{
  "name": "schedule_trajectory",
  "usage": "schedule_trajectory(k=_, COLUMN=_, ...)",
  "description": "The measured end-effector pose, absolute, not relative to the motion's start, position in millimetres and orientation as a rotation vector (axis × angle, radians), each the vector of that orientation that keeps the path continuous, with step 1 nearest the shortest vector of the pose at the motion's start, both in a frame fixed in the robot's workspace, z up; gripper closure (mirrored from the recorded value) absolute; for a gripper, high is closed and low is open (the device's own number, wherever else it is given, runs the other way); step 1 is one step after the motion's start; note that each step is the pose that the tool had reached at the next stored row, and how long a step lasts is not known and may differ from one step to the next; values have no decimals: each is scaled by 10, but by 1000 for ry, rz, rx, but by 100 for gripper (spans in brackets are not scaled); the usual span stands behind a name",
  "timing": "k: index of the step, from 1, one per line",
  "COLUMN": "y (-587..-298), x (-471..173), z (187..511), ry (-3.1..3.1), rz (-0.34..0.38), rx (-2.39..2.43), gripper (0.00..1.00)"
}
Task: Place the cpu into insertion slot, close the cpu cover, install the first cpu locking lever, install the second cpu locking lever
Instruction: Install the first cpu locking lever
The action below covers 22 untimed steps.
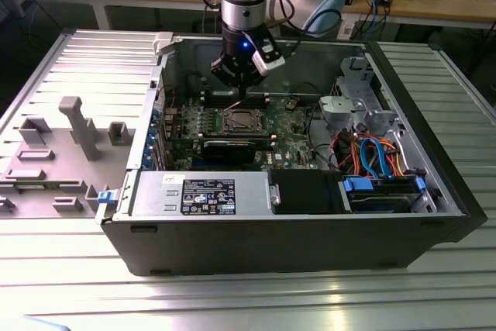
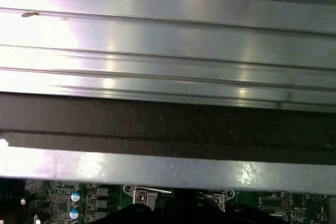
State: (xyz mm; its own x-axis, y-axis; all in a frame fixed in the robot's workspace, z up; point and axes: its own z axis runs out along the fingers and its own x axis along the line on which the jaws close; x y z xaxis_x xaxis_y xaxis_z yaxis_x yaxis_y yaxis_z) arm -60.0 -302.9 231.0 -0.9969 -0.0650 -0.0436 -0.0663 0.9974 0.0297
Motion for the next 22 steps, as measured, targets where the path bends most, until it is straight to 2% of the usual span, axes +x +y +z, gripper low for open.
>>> schedule_trajectory(k=22, y=-3027, x=-417, z=2100, ry=3097, rz=53, rx=-94, gripper=89)
